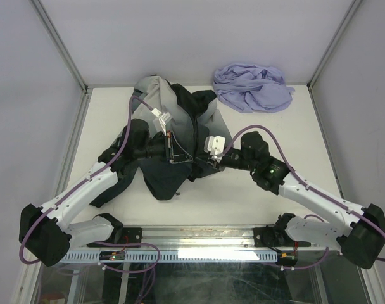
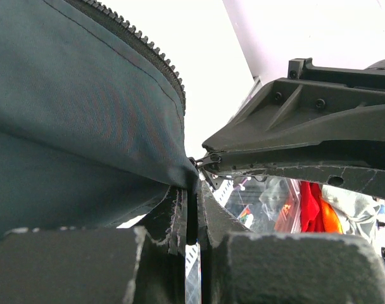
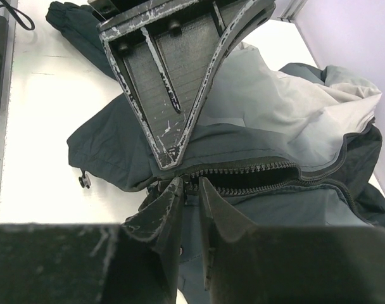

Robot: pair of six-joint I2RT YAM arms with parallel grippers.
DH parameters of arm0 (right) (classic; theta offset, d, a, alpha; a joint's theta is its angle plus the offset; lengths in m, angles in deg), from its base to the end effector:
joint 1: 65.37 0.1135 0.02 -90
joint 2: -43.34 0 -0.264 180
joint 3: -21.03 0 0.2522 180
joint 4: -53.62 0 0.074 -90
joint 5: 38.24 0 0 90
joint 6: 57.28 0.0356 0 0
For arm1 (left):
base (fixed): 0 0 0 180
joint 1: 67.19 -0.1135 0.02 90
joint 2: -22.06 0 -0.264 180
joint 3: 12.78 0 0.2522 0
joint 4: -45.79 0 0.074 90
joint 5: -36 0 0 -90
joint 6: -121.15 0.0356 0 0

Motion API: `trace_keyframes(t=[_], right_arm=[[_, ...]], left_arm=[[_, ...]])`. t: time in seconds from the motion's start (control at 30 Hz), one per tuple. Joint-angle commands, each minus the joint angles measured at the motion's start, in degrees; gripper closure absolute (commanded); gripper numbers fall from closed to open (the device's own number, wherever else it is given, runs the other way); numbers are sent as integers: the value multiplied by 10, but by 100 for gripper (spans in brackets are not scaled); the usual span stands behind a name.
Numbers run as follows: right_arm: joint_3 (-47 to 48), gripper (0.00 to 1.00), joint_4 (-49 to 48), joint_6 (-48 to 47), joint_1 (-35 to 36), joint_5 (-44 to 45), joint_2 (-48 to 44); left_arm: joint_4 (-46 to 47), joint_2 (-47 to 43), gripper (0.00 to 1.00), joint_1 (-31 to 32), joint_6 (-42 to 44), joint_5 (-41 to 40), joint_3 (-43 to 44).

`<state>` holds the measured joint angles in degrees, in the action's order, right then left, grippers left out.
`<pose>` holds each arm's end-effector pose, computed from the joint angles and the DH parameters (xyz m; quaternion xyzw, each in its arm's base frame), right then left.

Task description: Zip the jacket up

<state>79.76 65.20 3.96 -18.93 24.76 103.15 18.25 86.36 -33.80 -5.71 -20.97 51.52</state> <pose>0.1554 0.1869 0.3138 -0.5788 0.5125 0.2735 0.5723 0.1979 -0.1537 0.3034 0.1225 0.8239 -0.4848 0.2667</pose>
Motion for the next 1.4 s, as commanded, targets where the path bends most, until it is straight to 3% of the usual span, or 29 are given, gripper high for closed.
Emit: trace_keyframes(t=[0.0,0.27,0.43,0.83,1.07,1.2,1.37], right_arm=[[28,83,-7,8,2,-12,7],[26,86,-6,8,2,-13,18],[28,100,-8,8,1,-10,24],[136,100,36,22,-18,72,107],[195,100,56,27,-28,94,158],[215,100,71,38,-33,150,187],[251,100,72,98,-89,229,220]], left_arm=[[12,-7,100,3,9,9,26],[13,-9,100,4,8,13,25],[10,-9,100,4,9,19,22],[-136,-22,100,4,74,25,-11],[-220,-22,100,4,91,-37,-12],[-244,-30,100,4,103,-37,-16],[-310,-53,100,3,115,-84,-25]])
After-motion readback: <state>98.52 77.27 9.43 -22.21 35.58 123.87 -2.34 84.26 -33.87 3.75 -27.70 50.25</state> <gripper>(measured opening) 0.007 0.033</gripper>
